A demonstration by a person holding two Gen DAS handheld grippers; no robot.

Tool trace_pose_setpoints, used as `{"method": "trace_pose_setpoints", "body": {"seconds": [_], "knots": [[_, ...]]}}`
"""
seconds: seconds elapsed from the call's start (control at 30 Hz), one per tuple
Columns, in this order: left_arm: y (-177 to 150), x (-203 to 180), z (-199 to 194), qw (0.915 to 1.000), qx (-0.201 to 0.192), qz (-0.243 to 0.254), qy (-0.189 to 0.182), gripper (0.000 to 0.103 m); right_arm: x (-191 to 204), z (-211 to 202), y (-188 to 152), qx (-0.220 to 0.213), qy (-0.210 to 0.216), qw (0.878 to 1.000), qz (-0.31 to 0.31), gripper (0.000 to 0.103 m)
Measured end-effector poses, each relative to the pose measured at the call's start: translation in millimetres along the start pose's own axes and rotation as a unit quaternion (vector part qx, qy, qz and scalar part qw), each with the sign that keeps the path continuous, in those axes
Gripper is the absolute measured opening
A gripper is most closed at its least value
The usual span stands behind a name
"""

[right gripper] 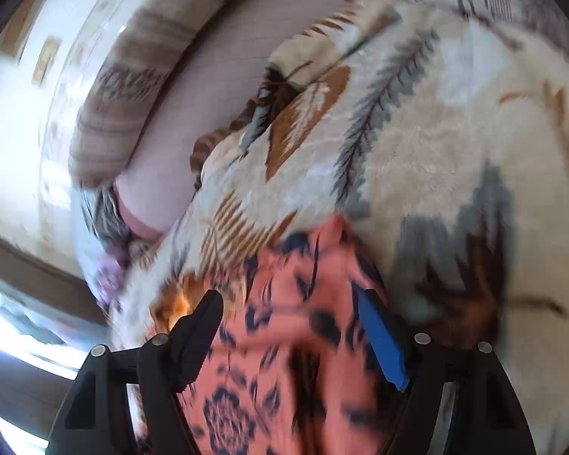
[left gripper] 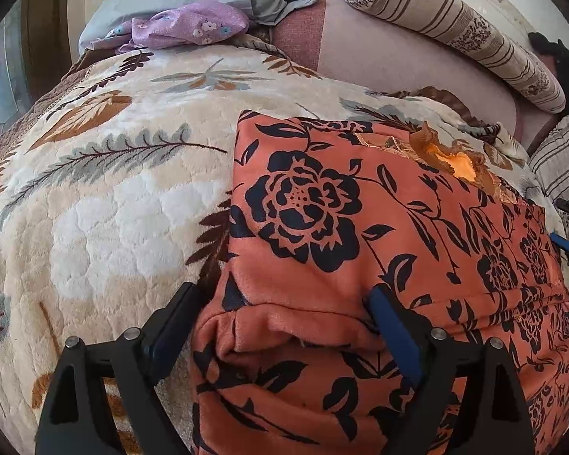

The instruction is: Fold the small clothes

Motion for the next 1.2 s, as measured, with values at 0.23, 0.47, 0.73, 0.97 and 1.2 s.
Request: {"method": "trace_pose_setpoints", "body": {"seconds": [0.23,0.47,0.73,0.97,1.2], "knots": [[-17.3,20.9,-32.0,0.9976,0.033,-0.06,0.004,0.087,43.0,-94.3,-154.8,0.068,0.028,0.991,-0.116,0.081],[-87.7,30.0,-92.5,0.9969,0.061,0.0,0.05,0.087,-36.4,-158.9,-205.4,0.081,0.011,0.997,-0.01,0.083],[-184.1,34.8,-148.6,0.9942,0.087,-0.061,-0.02,0.087,-74.9,-195.3,-245.2,0.118,0.056,0.991,0.02,0.086],[-220.8,36.5,-161.5,0.9897,0.105,-0.085,-0.049,0.087,-87.0,-207.2,-293.1,0.164,0.074,0.984,0.017,0.081],[-225.2,35.4,-178.1,0.9894,0.09,-0.09,-0.07,0.087,-97.4,-209.7,-312.4,0.174,0.083,0.981,0.031,0.059]]}}
Point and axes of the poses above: each gripper's, at about its wrist camera, not at the fingertips, and z roughly the way its jaws point, x to its left, y to its top, the point moved 10 cm from there along z, roughly the way its jaws point, and after that the axes turned 2 degrees about y, right-handed, at the moved point
